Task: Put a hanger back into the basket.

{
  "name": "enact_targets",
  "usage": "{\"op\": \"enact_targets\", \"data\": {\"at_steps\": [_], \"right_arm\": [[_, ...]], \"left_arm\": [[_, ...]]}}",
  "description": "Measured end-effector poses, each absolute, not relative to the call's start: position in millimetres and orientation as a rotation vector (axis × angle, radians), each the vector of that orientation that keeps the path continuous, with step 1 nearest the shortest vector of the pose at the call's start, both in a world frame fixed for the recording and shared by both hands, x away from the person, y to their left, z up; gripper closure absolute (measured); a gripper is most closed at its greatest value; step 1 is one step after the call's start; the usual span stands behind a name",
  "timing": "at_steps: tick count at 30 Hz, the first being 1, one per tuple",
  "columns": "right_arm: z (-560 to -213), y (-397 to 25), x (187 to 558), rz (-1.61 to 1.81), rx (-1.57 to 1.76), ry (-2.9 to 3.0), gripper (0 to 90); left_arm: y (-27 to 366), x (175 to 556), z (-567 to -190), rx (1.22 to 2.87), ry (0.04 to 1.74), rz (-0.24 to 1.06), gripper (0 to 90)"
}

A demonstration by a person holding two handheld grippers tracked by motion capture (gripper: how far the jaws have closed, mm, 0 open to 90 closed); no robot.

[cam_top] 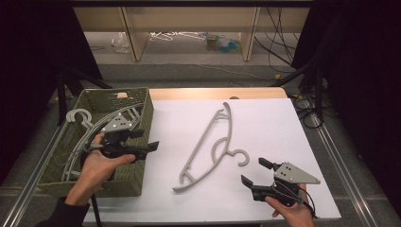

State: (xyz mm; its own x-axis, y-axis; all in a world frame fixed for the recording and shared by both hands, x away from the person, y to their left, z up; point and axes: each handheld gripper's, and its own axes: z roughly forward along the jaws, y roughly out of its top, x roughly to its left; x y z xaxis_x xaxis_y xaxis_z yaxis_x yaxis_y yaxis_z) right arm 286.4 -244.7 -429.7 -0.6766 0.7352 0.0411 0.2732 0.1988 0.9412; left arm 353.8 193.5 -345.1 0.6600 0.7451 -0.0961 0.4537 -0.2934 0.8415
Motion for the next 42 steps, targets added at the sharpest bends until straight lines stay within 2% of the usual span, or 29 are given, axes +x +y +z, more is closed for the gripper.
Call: {"op": "enact_targets", "data": {"at_steps": [17, 23, 28, 42], "right_arm": [[-430.7, -245.4, 287.9, 1.493, 0.946, 2.051, 16.0], [-430.4, -245.2, 287.6, 1.498, 0.941, 2.053, 16.0], [-430.6, -245.2, 288.0, 1.497, 0.94, 2.053, 16.0], [-431.2, -245.4, 288.6, 1.487, 0.948, 2.056, 16.0]], "left_arm": [[154.7, 343.1, -356.5, 1.981, 0.852, 0.351, 24.4], [142.9, 340.5, -364.5, 2.03, 0.815, 0.329, 19.9], [131.0, 337.2, -372.3, 2.023, 0.816, 0.324, 19.1], [105.1, 332.6, -391.1, 2.135, 0.737, 0.285, 18.2]]}}
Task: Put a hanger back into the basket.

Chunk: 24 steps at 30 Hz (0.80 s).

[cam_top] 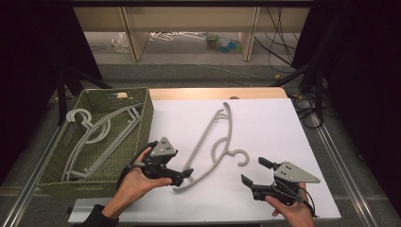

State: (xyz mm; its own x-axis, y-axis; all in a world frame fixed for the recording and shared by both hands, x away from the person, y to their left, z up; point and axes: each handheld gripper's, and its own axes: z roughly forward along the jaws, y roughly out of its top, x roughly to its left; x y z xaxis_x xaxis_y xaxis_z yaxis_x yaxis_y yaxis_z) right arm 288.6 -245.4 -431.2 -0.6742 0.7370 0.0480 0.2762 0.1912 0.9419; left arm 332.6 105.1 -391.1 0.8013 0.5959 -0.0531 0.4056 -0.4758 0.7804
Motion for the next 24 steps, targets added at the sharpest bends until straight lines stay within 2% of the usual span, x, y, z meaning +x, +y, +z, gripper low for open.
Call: {"op": "enact_targets", "data": {"at_steps": [5, 14, 24], "right_arm": [[-430.8, -243.6, 288.4, 1.498, 0.946, 2.06, 16.0], [-429.2, -242.8, 286.7, 1.485, 0.933, 2.065, 16.0], [-430.7, -242.3, 288.0, 1.517, 0.933, 2.055, 16.0]], "left_arm": [[94.3, 333.1, -398.7, 2.153, 0.718, 0.282, 20.1], [54.5, 355.3, -423.7, 2.283, 0.682, 0.256, 24.4], [32.9, 371.6, -438.0, 2.368, 0.671, 0.25, 27.1]]}}
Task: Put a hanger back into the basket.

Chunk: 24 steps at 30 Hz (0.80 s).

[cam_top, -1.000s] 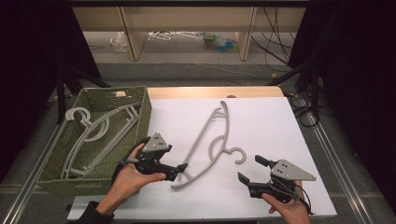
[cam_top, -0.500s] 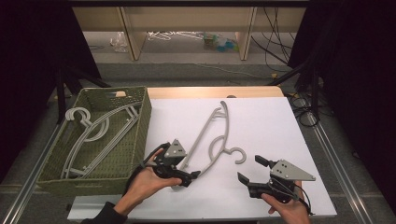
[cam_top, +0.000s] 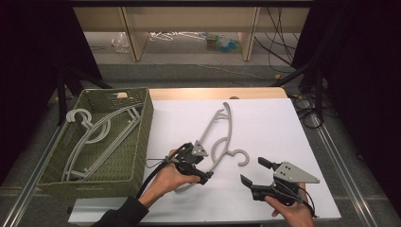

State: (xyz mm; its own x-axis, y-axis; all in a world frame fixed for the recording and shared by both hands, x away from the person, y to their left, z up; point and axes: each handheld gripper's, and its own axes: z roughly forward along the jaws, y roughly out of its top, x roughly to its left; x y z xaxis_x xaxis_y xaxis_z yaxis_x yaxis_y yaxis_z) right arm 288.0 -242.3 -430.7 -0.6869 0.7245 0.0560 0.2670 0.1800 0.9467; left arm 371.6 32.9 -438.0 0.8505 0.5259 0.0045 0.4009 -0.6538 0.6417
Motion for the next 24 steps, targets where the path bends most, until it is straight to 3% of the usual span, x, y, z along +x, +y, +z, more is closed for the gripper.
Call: {"op": "enact_targets", "data": {"at_steps": [10, 12, 13, 24], "right_arm": [[-430.4, -242.0, 287.6, 1.508, 0.933, 2.063, 16.0], [-430.4, -243.4, 287.2, 1.484, 0.939, 2.067, 16.0], [-430.3, -243.4, 288.1, 1.492, 0.942, 2.052, 16.0], [-430.5, -243.8, 288.1, 1.493, 0.939, 2.055, 16.0]], "left_arm": [[15.1, 386.3, -455.7, 2.475, 0.687, 0.211, 37.8], [12.2, 387.4, -458.9, 2.483, 0.693, 0.204, 41.4], [10.8, 387.7, -460.7, 2.478, 0.709, 0.193, 47.5], [0.7, 399.7, -464.5, 2.576, 0.746, 0.183, 58.1]]}}
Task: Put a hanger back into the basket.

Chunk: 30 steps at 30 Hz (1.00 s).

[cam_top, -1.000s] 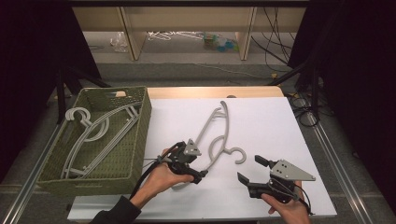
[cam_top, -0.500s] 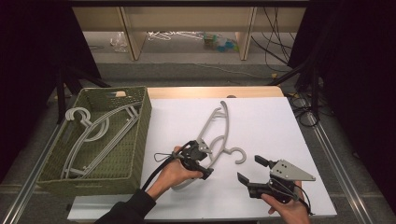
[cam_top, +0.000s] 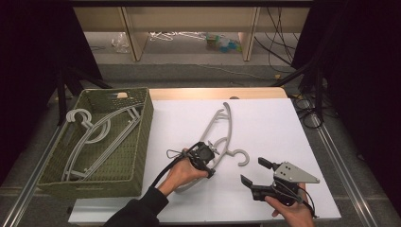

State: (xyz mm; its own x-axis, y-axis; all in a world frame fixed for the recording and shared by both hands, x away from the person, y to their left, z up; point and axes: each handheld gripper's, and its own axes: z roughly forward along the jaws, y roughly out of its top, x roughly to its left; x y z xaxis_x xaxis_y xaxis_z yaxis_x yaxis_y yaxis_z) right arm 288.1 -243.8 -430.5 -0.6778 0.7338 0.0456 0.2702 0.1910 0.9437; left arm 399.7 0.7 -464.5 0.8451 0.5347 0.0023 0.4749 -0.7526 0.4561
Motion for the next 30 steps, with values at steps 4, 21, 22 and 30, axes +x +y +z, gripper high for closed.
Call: {"op": "enact_targets", "data": {"at_steps": [4, 21, 22, 30], "right_arm": [[-430.6, -243.9, 288.2, 1.494, 0.939, 2.054, 16.0], [-430.7, -244.3, 287.6, 1.49, 0.947, 2.059, 16.0], [-429.8, -245.1, 287.4, 1.483, 0.944, 2.061, 16.0], [-430.7, -243.9, 288.4, 1.493, 0.939, 2.055, 16.0]], "left_arm": [[-3.1, 402.0, -465.3, 2.613, 0.72, 0.18, 59.9], [-7.0, 406.4, -462.6, 2.635, 0.762, 0.077, 75.9], [-4.9, 406.7, -462.6, 2.636, 0.772, 0.081, 76.2], [-1.3, 410.4, -462.2, 2.666, 0.738, 0.058, 75.5]]}}
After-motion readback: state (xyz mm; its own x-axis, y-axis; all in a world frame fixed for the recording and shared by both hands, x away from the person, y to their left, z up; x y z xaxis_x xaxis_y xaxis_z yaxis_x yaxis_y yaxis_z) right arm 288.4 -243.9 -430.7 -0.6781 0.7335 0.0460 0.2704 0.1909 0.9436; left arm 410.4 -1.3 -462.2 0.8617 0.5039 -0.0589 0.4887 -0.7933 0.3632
